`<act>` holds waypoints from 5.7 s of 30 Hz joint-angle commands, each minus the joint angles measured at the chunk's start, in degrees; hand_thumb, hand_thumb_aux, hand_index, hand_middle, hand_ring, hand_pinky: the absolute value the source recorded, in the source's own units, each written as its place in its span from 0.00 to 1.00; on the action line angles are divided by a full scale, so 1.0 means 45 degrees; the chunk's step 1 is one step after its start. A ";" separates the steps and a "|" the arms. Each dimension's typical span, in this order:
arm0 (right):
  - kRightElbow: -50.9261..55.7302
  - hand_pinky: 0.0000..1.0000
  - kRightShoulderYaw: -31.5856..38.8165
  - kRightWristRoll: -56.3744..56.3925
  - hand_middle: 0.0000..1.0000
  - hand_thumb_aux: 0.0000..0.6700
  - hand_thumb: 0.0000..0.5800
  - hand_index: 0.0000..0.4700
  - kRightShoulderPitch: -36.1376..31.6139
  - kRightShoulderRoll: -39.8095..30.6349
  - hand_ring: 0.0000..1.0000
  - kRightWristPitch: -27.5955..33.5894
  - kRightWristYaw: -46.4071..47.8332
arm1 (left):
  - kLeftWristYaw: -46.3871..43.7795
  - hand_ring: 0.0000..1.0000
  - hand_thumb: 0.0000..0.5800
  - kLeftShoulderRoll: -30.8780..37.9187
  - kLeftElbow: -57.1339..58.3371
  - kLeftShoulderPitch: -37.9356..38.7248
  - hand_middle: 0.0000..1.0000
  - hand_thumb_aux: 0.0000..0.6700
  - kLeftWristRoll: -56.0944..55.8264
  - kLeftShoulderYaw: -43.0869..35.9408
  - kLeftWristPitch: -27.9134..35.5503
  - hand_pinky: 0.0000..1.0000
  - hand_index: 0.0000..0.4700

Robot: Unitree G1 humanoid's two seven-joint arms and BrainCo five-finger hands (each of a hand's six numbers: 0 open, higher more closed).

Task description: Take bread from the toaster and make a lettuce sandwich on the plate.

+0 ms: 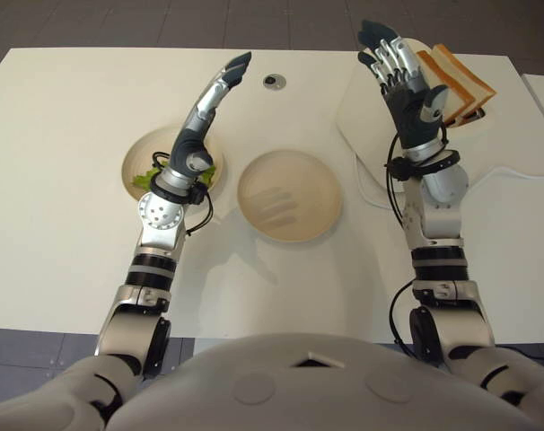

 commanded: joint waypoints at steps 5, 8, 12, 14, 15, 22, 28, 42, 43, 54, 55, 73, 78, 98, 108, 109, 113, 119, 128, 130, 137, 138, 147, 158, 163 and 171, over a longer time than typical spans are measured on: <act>0.0283 0.00 -0.0046 -0.0638 0.00 0.00 0.00 0.00 -0.0263 0.0025 0.00 -0.0363 -0.0274 | 0.0000 0.00 0.00 -0.0060 0.0171 -0.0071 0.00 0.00 0.0217 -0.0055 0.0094 0.00 0.00; 0.0214 0.00 -0.0014 -0.0651 0.00 0.00 0.00 0.00 -0.0268 0.0012 0.00 -0.0388 -0.0274 | -0.0004 0.00 0.00 -0.0059 0.0141 -0.0071 0.00 0.00 0.0212 -0.0053 0.0105 0.00 0.00; -0.1045 0.00 -0.0392 -0.1318 0.00 0.00 0.00 0.00 -0.0129 -0.0337 0.00 -0.0692 -0.0757 | -0.0020 0.00 0.00 -0.0064 0.0140 -0.0095 0.00 0.00 0.0190 -0.0064 0.0097 0.00 0.00; -0.1774 0.00 -0.1127 -0.2912 0.00 0.00 0.00 0.00 -0.0235 -0.0969 0.00 -0.0828 -0.1636 | -0.0012 0.00 0.00 -0.0038 0.0149 -0.0092 0.00 0.00 0.0190 -0.0033 0.0089 0.00 0.00; -0.2015 0.00 -0.1555 -0.4172 0.00 0.00 0.00 0.00 -0.0283 -0.1463 0.00 -0.0912 -0.2159 | 0.0015 0.00 0.00 -0.0029 0.0136 -0.0059 0.00 0.00 0.0208 -0.0003 0.0077 0.00 0.00; -0.0082 0.00 -0.3444 -0.8736 0.00 0.00 0.00 0.00 0.0215 -0.5498 0.00 0.0721 -0.3757 | 0.0111 0.00 0.00 0.0011 0.0197 -0.0108 0.00 0.00 0.0278 0.0099 0.0021 0.00 0.00; 0.3663 0.00 -0.3071 -0.8521 0.00 0.00 0.00 0.00 0.0310 -0.6848 0.00 0.2039 -0.3542 | 0.0140 0.00 0.00 0.0100 0.0393 -0.0222 0.00 0.00 0.0412 0.0158 -0.0065 0.00 0.00; 0.5184 0.00 -0.1556 -0.7671 0.00 1.00 1.00 1.00 -0.0215 -0.7091 0.00 0.1192 -0.4141 | 0.0234 0.00 0.00 0.0097 0.0564 -0.0245 0.00 0.00 0.0570 0.0124 -0.0137 0.00 0.00; 0.5061 0.00 -0.1639 -0.7513 0.00 1.00 1.00 1.00 -0.0248 -0.7086 0.00 0.1104 -0.4275 | 0.0244 0.00 0.00 0.0095 0.0575 -0.0247 0.00 0.00 0.0581 0.0123 -0.0144 0.00 0.00; 0.3851 1.00 -0.2770 -0.5533 1.00 1.00 1.00 1.00 -0.0469 -0.6701 1.00 0.0576 -0.5000 | 0.0305 0.00 0.00 0.0090 0.0603 -0.0227 0.00 0.00 0.0649 0.0146 -0.0172 0.00 0.00; 0.3721 1.00 -0.2915 -0.5322 1.00 1.00 1.00 1.00 -0.0493 -0.6653 1.00 0.0548 -0.5076 | 0.0305 0.00 0.00 0.0089 0.0617 -0.0230 0.00 0.00 0.0651 0.0144 -0.0177 0.00 0.00; 0.0344 1.00 -0.4126 -0.2121 1.00 1.00 1.00 1.00 -0.1039 -0.5050 1.00 -0.1041 -0.4897 | 0.0884 0.00 0.00 0.0968 0.1049 -0.0527 0.00 0.00 0.0982 0.1142 -0.0330 0.00 0.00; 0.1722 0.00 -0.2881 -0.4186 0.00 0.00 0.00 0.00 -0.0531 -0.5541 0.00 0.0303 -0.4236 | 0.0966 0.00 0.00 0.0887 0.1065 -0.0474 0.00 0.00 0.1130 0.1050 -0.0365 0.00 0.00; 0.5403 0.00 -0.0835 -0.6072 0.00 0.00 0.00 0.00 -0.1388 -0.5740 0.00 0.1102 -0.4391 | 0.1074 0.00 0.00 0.0866 0.1320 -0.0649 0.00 0.00 0.1240 0.0923 -0.0414 0.00 0.00; 0.4664 0.00 -0.1871 -0.5480 0.00 1.00 1.00 1.00 -0.1675 -0.5533 0.00 0.0330 -0.6050 | 0.1110 0.00 0.00 0.0834 0.1337 -0.0561 0.00 0.00 0.1279 0.0850 -0.0460 0.00 0.00; 0.4525 0.00 -0.2075 -0.5357 0.00 1.00 1.00 1.00 -0.1707 -0.5489 0.00 0.0210 -0.6265 | 0.1110 0.00 0.00 0.0832 0.1335 -0.0552 0.00 0.00 0.1280 0.0846 -0.0463 0.00 0.00; 0.4253 0.00 -0.2495 -0.5138 0.00 1.00 1.00 1.00 -0.1755 -0.5442 0.00 -0.0047 -0.6836 | 0.1119 0.00 0.00 0.0803 0.1381 -0.0544 0.00 0.00 0.1319 0.0814 -0.0486 0.00 0.00; 0.3105 0.38 -0.3095 -0.4279 0.38 1.00 1.00 1.00 -0.1682 -0.5145 0.38 -0.1006 -0.7024 | 0.1170 0.00 0.00 0.0801 0.1309 -0.0488 0.00 0.00 0.1355 0.0811 -0.0487 0.00 0.00; -0.1466 1.00 -0.2675 0.0143 1.00 1.00 1.00 1.00 -0.0601 -0.4402 1.00 -0.0840 -0.3800 | 0.1294 0.00 0.00 0.1142 0.1308 -0.0597 0.00 0.00 0.1320 0.1210 -0.0488 0.00 0.00; -0.2368 1.00 -0.1713 0.0760 1.00 1.00 1.00 1.00 -0.0166 -0.4188 1.00 -0.0388 -0.2591 | 0.1458 0.00 0.00 0.1379 0.1390 -0.0654 0.00 0.00 0.1575 0.1460 -0.0480 0.00 0.00; -0.1973 1.00 0.2438 -0.0972 1.00 1.00 1.00 1.00 0.0986 -0.3573 1.00 0.0412 0.1130 | 0.4349 0.00 0.00 0.4668 0.0763 -0.0104 0.00 0.00 0.9598 0.1674 0.2875 0.00 0.00; -0.1495 1.00 0.2840 -0.1595 1.00 1.00 1.00 1.00 0.0938 -0.3428 1.00 0.0344 0.1261 | 0.4380 0.00 0.00 0.5098 0.0632 0.0143 0.00 0.00 1.0186 0.1618 0.3400 0.00 0.00; 0.1905 1.00 0.5095 -0.5097 1.00 1.00 1.00 1.00 -0.0533 -0.1925 1.00 -0.0464 0.1477 | 0.3600 0.00 0.06 0.6814 0.2524 0.0747 0.00 0.03 1.1735 -0.0071 0.6848 0.00 0.03; 0.0553 1.00 0.4667 -0.2784 1.00 1.00 1.00 1.00 -0.0469 -0.2088 1.00 0.0026 0.3445 | 0.3851 0.00 0.80 0.6796 0.2865 0.0407 0.00 0.56 1.1555 -0.1879 0.7394 0.00 0.56; 0.0901 1.00 0.3225 -0.2516 1.00 1.00 1.00 1.00 -0.1267 -0.2148 1.00 0.0377 0.2687 | 0.4036 0.00 0.84 0.6892 0.2887 0.0292 0.00 0.60 1.1328 -0.2225 0.7368 0.00 0.60; 0.4269 1.00 0.3147 -0.5939 1.00 1.00 1.00 1.00 -0.2773 -0.2127 1.00 -0.0278 -0.0522 | 0.4691 0.00 0.90 0.6852 0.3007 -0.0147 0.00 0.68 1.1133 -0.2666 0.7084 0.00 0.68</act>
